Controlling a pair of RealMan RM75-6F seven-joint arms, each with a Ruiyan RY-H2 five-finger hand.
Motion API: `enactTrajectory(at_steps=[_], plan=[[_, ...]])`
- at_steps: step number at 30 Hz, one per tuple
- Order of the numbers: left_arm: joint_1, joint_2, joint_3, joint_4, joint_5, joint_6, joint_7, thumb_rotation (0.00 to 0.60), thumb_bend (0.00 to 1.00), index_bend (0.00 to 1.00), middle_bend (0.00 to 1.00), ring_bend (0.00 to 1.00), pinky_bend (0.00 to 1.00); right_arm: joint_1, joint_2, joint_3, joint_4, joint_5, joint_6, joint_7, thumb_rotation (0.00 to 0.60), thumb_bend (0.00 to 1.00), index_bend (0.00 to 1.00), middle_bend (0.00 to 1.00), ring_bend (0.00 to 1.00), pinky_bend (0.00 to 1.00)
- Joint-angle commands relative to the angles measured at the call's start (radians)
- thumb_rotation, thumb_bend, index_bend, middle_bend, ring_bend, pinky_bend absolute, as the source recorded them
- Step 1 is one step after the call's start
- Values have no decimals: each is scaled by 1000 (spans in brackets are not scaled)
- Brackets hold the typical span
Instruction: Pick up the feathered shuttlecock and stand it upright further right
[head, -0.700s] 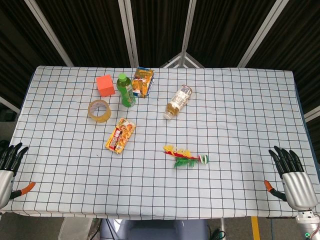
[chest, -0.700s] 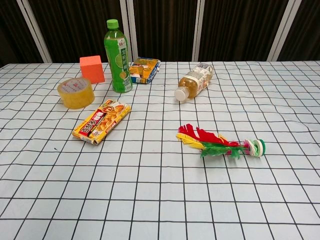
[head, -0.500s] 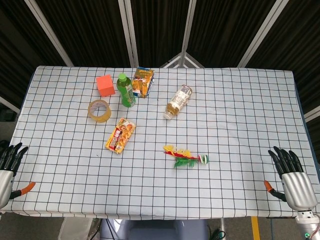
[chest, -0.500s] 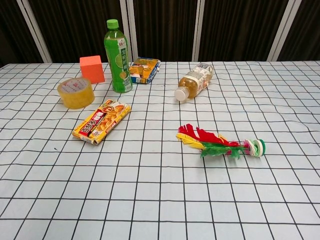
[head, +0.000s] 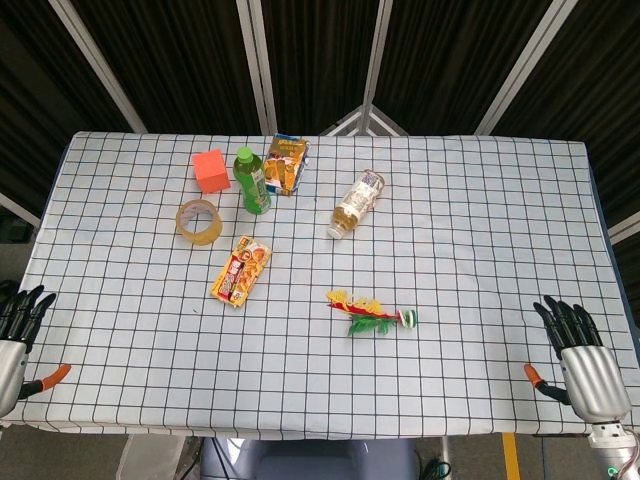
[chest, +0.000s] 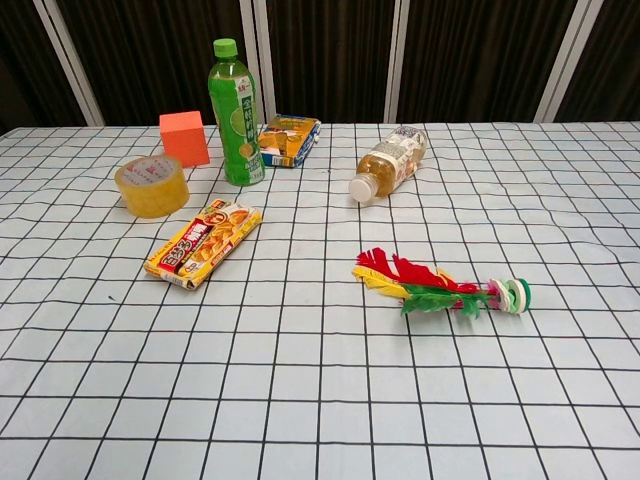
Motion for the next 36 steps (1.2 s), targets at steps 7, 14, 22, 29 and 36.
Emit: enactTrajectory(at_steps=[7, 14, 22, 29, 36], plan=[[-1, 1, 1, -2, 9, 3, -12, 600, 121, 0, 0, 0, 0, 87, 8, 49, -147, 25, -103, -32, 600, 339, 230, 0, 0, 0], [-3, 4, 1, -2, 10, -1, -24, 600, 121, 0, 0, 0, 0, 225, -56, 153, -296, 186, -283, -175, 600, 339, 300, 24, 0, 0], [-8, 14, -1, -8, -10, -19, -50, 600, 121, 0, 0, 0, 0, 398, -279, 244, -286, 458, -415, -397, 600, 340, 371, 49, 0, 0], [-10, 18, 0, -12, -13, -26, -59, 600, 121, 0, 0, 0, 0, 494, -463, 258, -216, 613, -436, -503, 600, 360, 399, 66, 0, 0], [-14, 24, -1, -13, -18, -35, -78, 600, 121, 0, 0, 0, 0, 582, -617, 270, -93, 690, -440, -577, 600, 377, 444, 88, 0, 0]])
